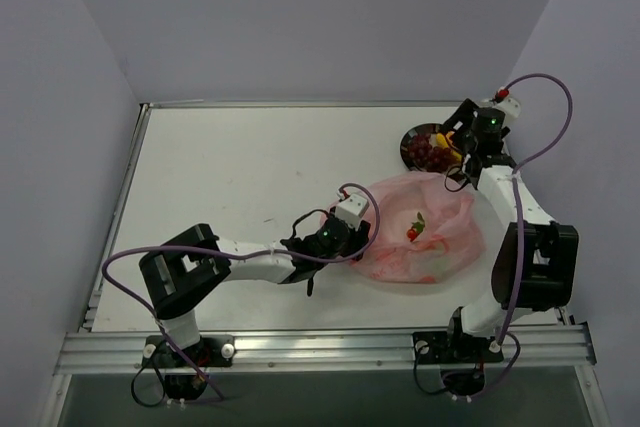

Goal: Take the fake fruits out of the plastic bag

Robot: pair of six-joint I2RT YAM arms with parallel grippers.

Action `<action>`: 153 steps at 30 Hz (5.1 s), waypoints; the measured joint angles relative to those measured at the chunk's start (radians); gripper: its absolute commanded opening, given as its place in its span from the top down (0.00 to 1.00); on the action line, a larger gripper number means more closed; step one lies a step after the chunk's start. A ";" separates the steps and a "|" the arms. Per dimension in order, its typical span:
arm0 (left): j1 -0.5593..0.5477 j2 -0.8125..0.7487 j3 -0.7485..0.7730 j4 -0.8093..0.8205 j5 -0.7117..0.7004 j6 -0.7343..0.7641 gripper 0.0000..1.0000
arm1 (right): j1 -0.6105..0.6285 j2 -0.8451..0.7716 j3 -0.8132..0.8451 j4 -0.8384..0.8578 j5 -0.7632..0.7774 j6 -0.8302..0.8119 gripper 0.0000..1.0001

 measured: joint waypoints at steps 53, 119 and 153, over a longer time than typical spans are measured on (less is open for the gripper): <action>0.072 0.105 0.297 -0.253 -0.021 0.006 0.98 | 0.317 -0.422 -0.485 -0.334 0.243 0.142 1.00; 0.067 -0.004 0.161 -0.111 0.052 -0.054 0.97 | 0.570 -0.249 -0.291 -0.399 0.346 -0.109 0.58; 0.085 -0.002 0.142 -0.079 0.084 -0.055 0.98 | 0.608 -0.431 -0.281 -0.348 0.414 -0.126 1.00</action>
